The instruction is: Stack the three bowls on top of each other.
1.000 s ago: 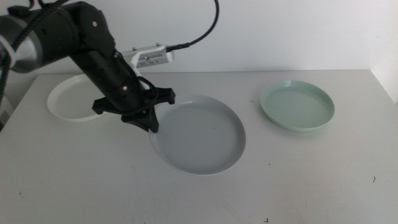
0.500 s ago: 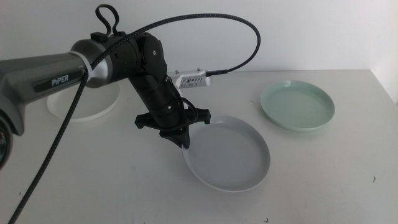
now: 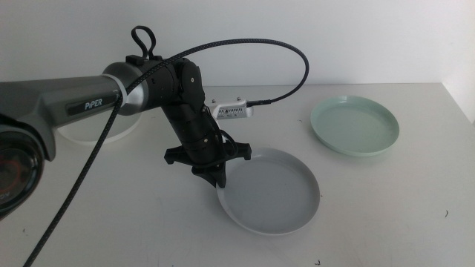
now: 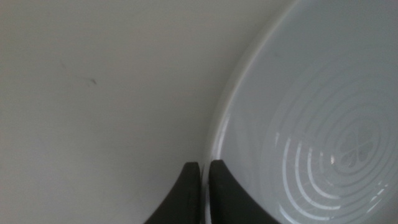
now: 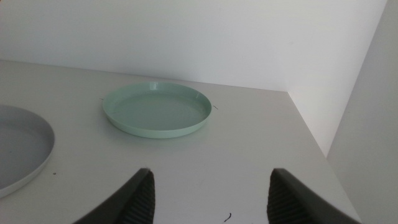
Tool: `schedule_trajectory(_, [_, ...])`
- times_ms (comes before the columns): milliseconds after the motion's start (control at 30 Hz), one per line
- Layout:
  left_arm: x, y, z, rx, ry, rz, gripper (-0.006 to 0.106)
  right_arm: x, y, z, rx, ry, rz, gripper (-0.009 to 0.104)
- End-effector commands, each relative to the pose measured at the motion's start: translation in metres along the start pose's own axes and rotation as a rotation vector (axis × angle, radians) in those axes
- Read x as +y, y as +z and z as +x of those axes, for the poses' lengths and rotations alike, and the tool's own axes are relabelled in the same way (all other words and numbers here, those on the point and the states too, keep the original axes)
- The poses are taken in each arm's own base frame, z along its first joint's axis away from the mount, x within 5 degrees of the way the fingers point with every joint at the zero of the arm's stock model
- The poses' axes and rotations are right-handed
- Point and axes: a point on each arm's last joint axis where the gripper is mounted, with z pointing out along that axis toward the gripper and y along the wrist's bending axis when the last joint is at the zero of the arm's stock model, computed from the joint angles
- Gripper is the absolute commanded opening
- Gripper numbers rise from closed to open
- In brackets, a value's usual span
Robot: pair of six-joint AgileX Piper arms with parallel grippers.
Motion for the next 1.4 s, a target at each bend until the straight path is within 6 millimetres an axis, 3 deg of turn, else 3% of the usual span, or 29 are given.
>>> schedule_trajectory(0, [-0.013,-0.029,-0.004,-0.089,0.008,0.042,0.012,-0.002,-0.003,-0.01,-0.109,-0.022,0.025,0.047])
schedule_trajectory(133, [-0.013,-0.03,-0.004,-0.087,0.01,0.043,0.031,-0.002,-0.003,-0.01,-0.109,-0.022,0.025,0.047])
schedule_trajectory(300, [-0.013,-0.033,-0.003,-0.076,0.037,0.035,0.069,-0.002,-0.003,-0.01,-0.109,-0.022,0.025,0.047])
schedule_trajectory(400, [-0.013,-0.043,-0.001,-0.095,0.06,0.013,0.09,-0.002,-0.003,-0.01,-0.109,-0.022,0.025,0.047])
schedule_trajectory(500, [-0.014,-0.062,0.001,-0.139,0.092,-0.012,0.1,-0.002,-0.003,-0.01,-0.109,-0.022,0.025,0.047])
schedule_trajectory(700, [-0.015,-0.12,0.012,-0.279,0.152,-0.099,0.101,-0.002,-0.003,-0.01,-0.109,-0.022,0.025,0.047])
schedule_trajectory(1033, [-0.007,-0.218,0.04,-0.618,0.074,-0.265,0.101,-0.002,-0.003,-0.01,-0.109,-0.022,0.025,0.047])
schedule_trajectory(1267, [0.008,-0.257,0.061,-0.699,0.043,-0.399,0.101,-0.002,-0.003,-0.01,-0.109,-0.022,0.025,0.047])
schedule_trajectory(1367, [0.027,-0.271,0.068,-0.698,-0.031,-0.405,0.101,-0.002,-0.003,-0.01,-0.109,-0.022,0.025,0.047])
